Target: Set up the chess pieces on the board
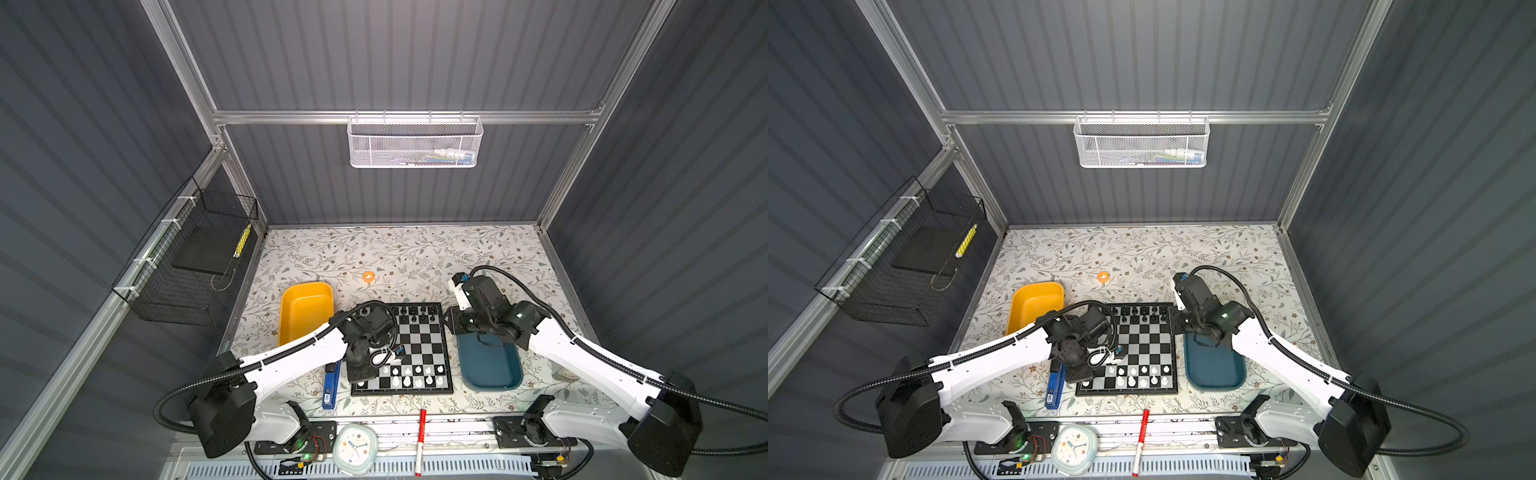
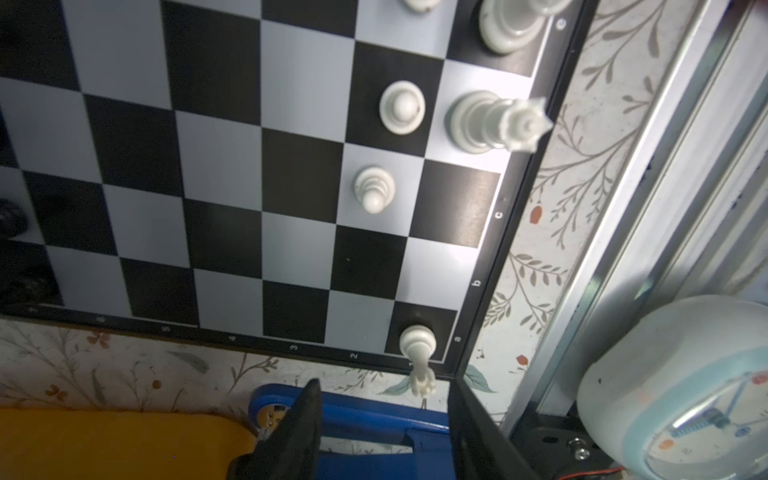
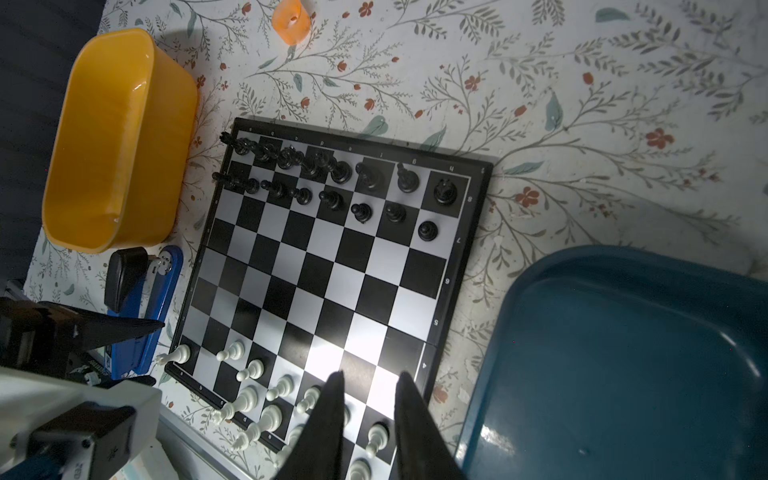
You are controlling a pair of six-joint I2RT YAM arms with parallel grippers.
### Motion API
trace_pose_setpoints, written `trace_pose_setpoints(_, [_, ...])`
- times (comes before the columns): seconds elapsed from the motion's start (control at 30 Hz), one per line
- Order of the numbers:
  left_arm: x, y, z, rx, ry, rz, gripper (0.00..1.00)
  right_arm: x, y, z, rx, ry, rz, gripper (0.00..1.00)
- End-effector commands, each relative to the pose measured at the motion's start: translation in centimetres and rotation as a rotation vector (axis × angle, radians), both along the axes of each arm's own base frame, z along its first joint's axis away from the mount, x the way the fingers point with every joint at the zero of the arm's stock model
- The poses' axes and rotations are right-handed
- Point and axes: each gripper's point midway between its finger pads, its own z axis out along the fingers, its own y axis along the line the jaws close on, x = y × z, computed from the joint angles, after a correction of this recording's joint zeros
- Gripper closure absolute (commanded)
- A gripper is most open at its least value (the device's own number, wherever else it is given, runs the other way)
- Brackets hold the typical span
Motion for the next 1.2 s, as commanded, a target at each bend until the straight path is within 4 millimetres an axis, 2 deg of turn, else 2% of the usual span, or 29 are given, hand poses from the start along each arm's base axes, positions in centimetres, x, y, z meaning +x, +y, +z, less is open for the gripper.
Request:
trace_pose_setpoints(0.0, [1.8, 0.2, 1.9, -0.05, -0.032, 0.096, 0.49, 1.5, 0.6, 1.7, -0.018, -0.053, 0.031, 0.75])
trace_pose_setpoints(0.1, [3.1, 0.7, 2.9, -0.076, -0.035, 0.161, 0.49, 3.0, 1.1, 2.5, 0.015, -0.058, 0.04, 0.75])
trace_pose_setpoints(0.2, [3.7, 1.5, 3.6, -0.065, -0.022, 0.204, 0.49, 4.6, 0.8, 3.3, 0.045, -0.059, 0.024, 0.76])
trace_pose_setpoints(0.5, [6.4, 2.0, 4.5, -0.047, -0.05, 0.282, 0.5, 10.0, -2.7, 5.0, 0.022, -0.042, -0.079, 0.76])
trace_pose_setpoints(0.57, [7.7, 2.0, 5.2, -0.042, -0.094, 0.311, 0.5, 10.7, -3.5, 5.2, 0.012, -0.019, -0.101, 0.76])
trace_pose_setpoints(0.77, [10.6, 1.9, 8.0, -0.091, -0.168, 0.425, 0.5, 11.3, -5.6, 6.9, 0.012, 0.053, -0.173, 0.76])
trace_pose_setpoints(1.0, [13.6, 5.8, 8.6, -0.097, -0.271, 0.563, 0.46, 11.7, -6.8, 8.5, 0.015, 0.088, -0.224, 0.76])
trace_pose_setpoints(1.17, [14.2, 8.2, 7.8, -0.104, -0.252, 0.731, 0.45, 11.7, -7.2, 8.5, 0.015, 0.095, -0.245, 0.76])
